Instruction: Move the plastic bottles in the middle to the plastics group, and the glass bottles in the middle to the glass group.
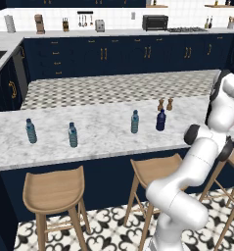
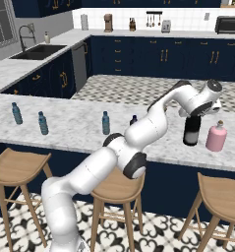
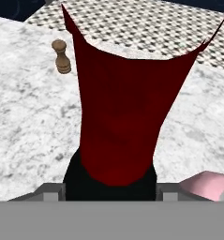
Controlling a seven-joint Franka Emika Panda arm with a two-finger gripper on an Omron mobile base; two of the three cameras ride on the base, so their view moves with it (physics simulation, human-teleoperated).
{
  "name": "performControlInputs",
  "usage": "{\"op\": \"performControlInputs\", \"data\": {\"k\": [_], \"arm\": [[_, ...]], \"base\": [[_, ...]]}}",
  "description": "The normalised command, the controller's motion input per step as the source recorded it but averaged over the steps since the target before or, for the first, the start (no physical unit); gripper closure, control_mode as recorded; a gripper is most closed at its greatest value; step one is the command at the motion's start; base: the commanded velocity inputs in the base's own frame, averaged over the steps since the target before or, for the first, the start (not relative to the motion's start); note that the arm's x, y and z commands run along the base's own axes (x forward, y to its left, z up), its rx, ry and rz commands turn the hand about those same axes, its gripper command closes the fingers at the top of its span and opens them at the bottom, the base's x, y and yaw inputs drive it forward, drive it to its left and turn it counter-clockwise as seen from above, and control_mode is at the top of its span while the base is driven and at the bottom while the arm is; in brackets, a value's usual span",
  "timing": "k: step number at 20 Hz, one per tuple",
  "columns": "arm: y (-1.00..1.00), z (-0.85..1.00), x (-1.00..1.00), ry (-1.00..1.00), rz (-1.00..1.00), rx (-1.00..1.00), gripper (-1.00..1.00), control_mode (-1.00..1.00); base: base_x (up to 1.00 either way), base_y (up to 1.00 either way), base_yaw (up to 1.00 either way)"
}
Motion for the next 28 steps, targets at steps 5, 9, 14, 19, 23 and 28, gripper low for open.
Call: {"op": "performControlInputs", "data": {"k": [5, 9, 14, 19, 23, 28], "arm": [[0.03, -0.51, 0.00, 0.00, 0.00, -0.03, 1.00, -1.00], [-0.13, -0.41, 0.00, -0.01, 0.00, 0.09, 1.00, -1.00], [-0.06, -0.29, 0.00, -0.04, 0.00, 0.03, 1.00, -1.00], [0.00, 0.00, 0.02, -0.06, 0.00, 0.00, 1.00, -1.00], [0.00, 0.00, 0.13, -0.02, 0.00, 0.00, 1.00, -1.00], [0.00, 0.00, 0.03, 0.00, 0.00, 0.00, 1.00, -1.00]], "base": [[0.00, 0.00, 0.00], [0.00, 0.00, 0.00], [0.00, 0.00, 0.00], [0.00, 0.00, 0.00], [0.00, 0.00, 0.00], [0.00, 0.00, 0.00]]}}
